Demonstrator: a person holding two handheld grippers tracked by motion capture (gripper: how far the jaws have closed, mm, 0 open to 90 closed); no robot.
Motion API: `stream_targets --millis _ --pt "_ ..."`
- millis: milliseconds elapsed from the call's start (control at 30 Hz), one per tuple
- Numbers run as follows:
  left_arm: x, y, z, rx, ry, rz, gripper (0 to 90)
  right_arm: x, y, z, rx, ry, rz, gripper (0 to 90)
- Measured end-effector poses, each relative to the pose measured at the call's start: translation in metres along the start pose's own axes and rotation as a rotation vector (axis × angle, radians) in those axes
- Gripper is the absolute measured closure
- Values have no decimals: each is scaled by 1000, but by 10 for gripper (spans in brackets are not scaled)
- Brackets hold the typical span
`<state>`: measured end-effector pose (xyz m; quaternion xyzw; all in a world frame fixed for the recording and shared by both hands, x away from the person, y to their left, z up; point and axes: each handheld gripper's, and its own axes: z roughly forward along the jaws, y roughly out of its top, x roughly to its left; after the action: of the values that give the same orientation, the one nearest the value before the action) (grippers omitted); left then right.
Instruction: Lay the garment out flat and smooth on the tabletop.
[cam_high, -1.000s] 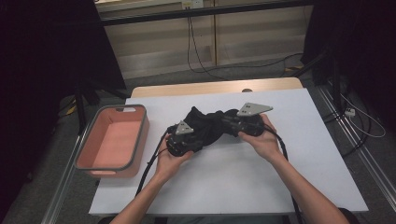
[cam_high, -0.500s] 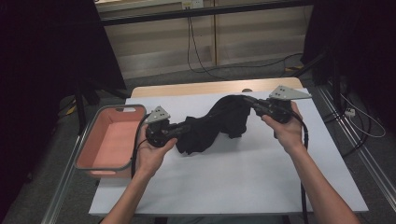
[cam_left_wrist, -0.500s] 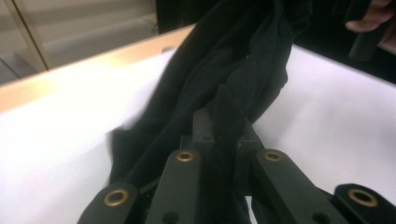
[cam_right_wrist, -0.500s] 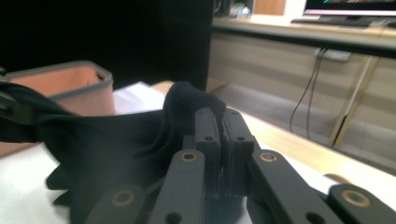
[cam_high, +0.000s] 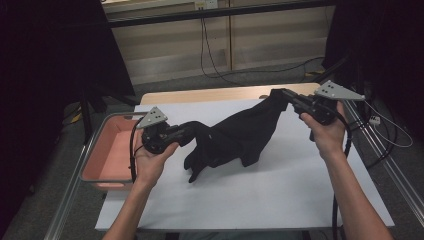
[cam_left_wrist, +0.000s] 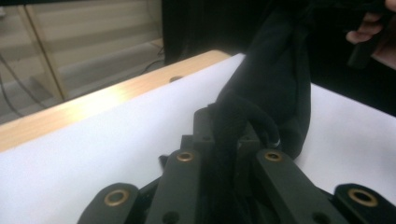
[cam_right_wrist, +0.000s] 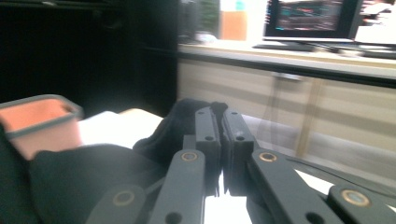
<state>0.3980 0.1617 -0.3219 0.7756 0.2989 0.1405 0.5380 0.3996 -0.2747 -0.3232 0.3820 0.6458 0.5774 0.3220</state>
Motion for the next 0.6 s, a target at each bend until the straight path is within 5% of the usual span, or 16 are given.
stream_targets --millis 133,233,433,600 --pt "2 -1 1 1 0 -9 842 -22 -5 -12 -3 -71 35 867" --pt "1 -2 5 16 -9 -7 839 -25 -11 -12 45 -35 33 866" --pt "-1 -12 23 95 -21 -7 810 0 -27 2 176 35 -36 865" --pt "1 -35 44 195 -26 -17 775 24 -69 9 361 115 -110 856"
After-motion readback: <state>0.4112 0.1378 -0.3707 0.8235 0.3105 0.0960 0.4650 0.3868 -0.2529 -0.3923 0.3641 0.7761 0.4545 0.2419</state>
